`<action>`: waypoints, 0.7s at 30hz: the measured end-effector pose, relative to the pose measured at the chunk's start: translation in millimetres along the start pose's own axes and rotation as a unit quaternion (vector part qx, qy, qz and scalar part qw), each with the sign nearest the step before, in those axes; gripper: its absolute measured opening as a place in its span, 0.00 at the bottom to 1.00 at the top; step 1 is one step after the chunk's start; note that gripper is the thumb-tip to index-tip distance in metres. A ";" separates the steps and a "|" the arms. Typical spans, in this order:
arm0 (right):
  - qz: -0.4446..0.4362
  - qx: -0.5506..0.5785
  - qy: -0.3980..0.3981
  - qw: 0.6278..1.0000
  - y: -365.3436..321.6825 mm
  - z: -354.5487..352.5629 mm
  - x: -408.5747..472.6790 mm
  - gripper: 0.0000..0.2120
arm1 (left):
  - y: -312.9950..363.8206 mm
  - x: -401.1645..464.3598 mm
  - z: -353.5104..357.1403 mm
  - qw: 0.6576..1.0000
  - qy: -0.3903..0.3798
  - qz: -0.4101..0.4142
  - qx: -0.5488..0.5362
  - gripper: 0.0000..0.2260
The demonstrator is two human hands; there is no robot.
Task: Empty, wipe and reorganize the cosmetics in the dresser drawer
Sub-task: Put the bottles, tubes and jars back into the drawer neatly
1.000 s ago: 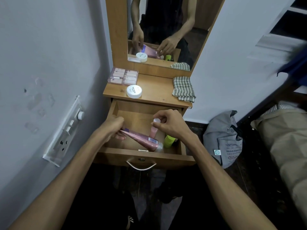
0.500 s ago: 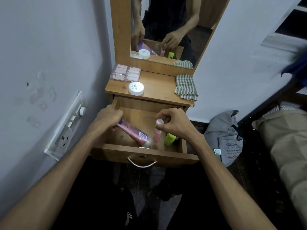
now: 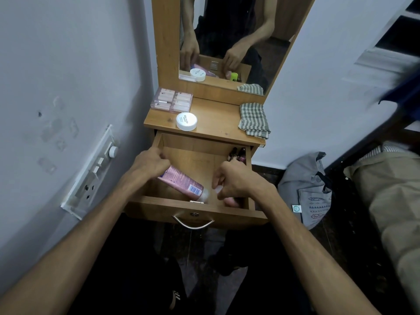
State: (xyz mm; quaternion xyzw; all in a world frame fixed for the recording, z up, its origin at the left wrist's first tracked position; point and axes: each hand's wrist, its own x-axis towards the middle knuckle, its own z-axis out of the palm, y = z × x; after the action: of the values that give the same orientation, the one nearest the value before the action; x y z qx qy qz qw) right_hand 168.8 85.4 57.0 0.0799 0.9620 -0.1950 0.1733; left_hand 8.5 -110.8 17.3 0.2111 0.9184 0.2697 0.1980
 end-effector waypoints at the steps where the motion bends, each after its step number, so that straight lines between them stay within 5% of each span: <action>1: 0.003 -0.007 -0.008 1.000 -0.6 2.9 1.4 0.11 | -1.5 1.0 -0.2 1.000 0.006 0.004 -0.003 0.08; 12: 0.007 -0.028 -0.093 0.995 -10.3 14.0 12.1 0.17 | 0.2 -5.4 7.9 1.000 0.007 0.012 0.005 0.03; 21: 0.000 -0.014 -0.011 1.000 -10.1 8.8 14.0 0.14 | 6.4 -6.9 13.0 0.996 -0.017 0.024 0.082 0.08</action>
State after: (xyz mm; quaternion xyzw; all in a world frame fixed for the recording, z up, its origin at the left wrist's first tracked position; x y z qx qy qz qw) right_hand 156.2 73.8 47.8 0.0752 0.9627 -0.1822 0.1851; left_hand 22.3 -104.0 12.7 0.2536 0.9286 0.1941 0.1890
